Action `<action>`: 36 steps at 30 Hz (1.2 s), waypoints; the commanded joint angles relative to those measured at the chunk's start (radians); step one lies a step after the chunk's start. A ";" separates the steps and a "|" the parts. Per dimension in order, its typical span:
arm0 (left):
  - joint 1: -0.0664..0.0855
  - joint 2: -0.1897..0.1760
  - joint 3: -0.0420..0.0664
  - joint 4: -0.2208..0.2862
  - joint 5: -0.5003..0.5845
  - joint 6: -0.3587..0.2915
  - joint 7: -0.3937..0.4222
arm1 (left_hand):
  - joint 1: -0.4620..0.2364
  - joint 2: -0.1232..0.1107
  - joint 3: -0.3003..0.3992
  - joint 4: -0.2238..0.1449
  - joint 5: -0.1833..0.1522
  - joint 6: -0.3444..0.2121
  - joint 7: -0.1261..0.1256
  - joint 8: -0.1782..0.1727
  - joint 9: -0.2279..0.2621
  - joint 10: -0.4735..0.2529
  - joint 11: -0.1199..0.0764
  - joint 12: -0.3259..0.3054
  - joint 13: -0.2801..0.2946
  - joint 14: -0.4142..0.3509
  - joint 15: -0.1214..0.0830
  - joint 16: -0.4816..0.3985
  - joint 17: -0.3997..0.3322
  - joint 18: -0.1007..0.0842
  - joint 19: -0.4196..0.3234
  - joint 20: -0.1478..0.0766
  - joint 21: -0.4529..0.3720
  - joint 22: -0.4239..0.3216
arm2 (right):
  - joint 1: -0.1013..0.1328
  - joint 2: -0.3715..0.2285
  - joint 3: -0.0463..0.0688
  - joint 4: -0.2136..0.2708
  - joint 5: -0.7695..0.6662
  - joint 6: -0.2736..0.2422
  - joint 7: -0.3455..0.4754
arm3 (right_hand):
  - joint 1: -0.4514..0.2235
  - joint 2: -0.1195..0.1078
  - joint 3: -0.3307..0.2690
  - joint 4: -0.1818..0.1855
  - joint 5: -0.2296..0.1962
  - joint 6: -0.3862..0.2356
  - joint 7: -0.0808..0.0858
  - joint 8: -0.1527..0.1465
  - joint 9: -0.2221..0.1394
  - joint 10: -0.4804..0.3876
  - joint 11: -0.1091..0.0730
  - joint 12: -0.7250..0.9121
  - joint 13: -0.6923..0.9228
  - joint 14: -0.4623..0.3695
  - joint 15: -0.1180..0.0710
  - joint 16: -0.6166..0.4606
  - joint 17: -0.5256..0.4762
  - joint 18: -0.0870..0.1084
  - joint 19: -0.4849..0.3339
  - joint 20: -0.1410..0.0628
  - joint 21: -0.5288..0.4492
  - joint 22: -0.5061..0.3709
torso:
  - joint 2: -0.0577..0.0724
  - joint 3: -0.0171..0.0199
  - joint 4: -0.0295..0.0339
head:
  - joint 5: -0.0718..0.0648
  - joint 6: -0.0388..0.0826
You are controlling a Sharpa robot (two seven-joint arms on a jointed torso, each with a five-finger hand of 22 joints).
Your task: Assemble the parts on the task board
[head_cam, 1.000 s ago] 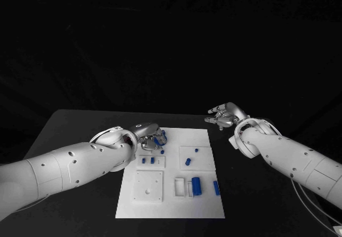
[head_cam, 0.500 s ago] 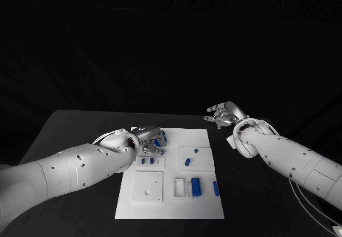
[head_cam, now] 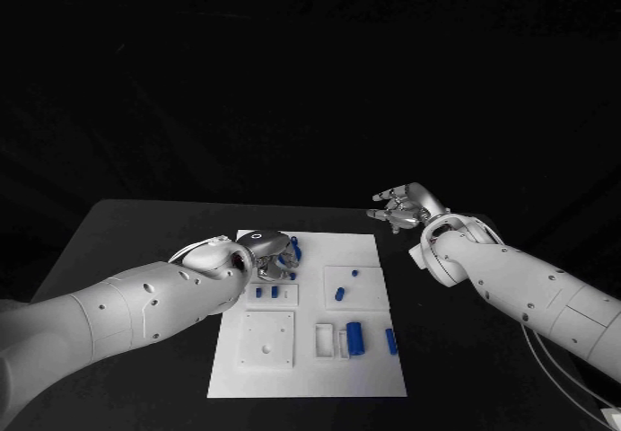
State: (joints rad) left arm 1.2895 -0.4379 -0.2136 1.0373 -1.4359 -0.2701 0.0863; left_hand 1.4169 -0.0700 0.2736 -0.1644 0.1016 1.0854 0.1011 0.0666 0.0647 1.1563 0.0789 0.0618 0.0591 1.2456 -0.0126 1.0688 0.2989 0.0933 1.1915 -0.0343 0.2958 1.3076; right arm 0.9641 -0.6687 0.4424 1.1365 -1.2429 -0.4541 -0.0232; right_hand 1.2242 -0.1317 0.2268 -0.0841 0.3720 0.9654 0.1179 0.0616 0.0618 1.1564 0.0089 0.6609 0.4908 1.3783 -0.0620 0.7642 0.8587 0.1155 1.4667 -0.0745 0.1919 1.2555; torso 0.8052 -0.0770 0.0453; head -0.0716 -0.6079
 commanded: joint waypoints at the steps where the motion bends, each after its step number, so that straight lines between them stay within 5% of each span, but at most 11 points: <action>1: -0.003 0.008 0.000 -0.008 -0.020 0.008 0.007 | -0.009 -0.001 0.012 -0.001 0.004 0.000 0.000 -0.005 -0.001 0.005 0.000 -0.004 -0.001 0.002 -0.007 0.011 -0.002 0.003 -0.008 -0.003 0.017 0.023 | 0.000 0.002 0.000 0.005 0.004 -0.003 0.012 | -0.010 -0.002 0.006 -0.001 0.004 -0.008 0.001 -0.001 -0.001 -0.001 -0.002 0.003 -0.001 -0.006 0.002 0.003 -0.001 0.003 0.033 -0.005 -0.007 -0.001 | 0.001 0.0004 -0.0023 | -0.001 -0.001; 20: -0.032 0.044 0.001 -0.064 -0.044 0.020 -0.023 | -0.012 -0.005 0.019 0.003 0.005 -0.006 0.004 -0.005 -0.002 -0.007 0.006 -0.004 -0.001 0.009 0.001 0.024 -0.005 0.013 -0.011 0.004 0.042 0.021 | 0.000 0.003 0.000 0.017 0.004 -0.002 0.011 | -0.012 -0.003 0.010 -0.004 0.007 -0.008 0.001 -0.001 -0.001 -0.003 -0.002 0.005 -0.008 -0.007 0.002 0.005 -0.004 0.002 0.033 -0.005 -0.007 -0.003 | 0.001 0.0000 -0.0006 | -0.010 -0.009; 36: -0.038 0.059 0.001 -0.079 -0.041 0.033 -0.021 | -0.015 -0.003 0.026 0.014 0.005 -0.023 0.001 -0.005 -0.002 -0.004 0.004 -0.004 -0.001 0.017 -0.002 0.031 -0.006 0.014 -0.007 0.003 0.046 0.020 | 0.000 0.005 0.000 0.018 0.004 -0.005 0.014 | -0.013 -0.002 0.012 -0.005 0.007 0.006 0.000 0.000 0.000 -0.003 -0.003 0.006 -0.012 -0.008 0.002 0.006 -0.006 0.002 0.033 -0.005 -0.007 -0.003 | -0.001 0.0008 0.0007 | -0.013 -0.013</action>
State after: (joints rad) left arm 1.2598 -0.3845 -0.2091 0.9557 -1.4768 -0.2677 0.0583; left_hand 1.4076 -0.0710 0.2944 -0.1522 0.1015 1.0653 0.1025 0.0666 0.0630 1.1524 0.0826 0.0618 0.0592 1.2561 -0.0160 1.0959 0.2945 0.0946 1.1847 -0.0339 0.3425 1.3112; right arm 0.9641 -0.6647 0.4424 1.1523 -1.2404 -0.4553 -0.0217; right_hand 1.2203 -0.1356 0.2338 -0.0912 0.3719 0.9658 0.1174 0.0616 0.0618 1.1562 0.0090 0.6609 0.4793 1.3784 -0.0620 0.7641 0.8542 0.1149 1.4667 -0.0745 0.1878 1.2529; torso 0.8051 -0.0763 0.0456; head -0.0833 -0.6204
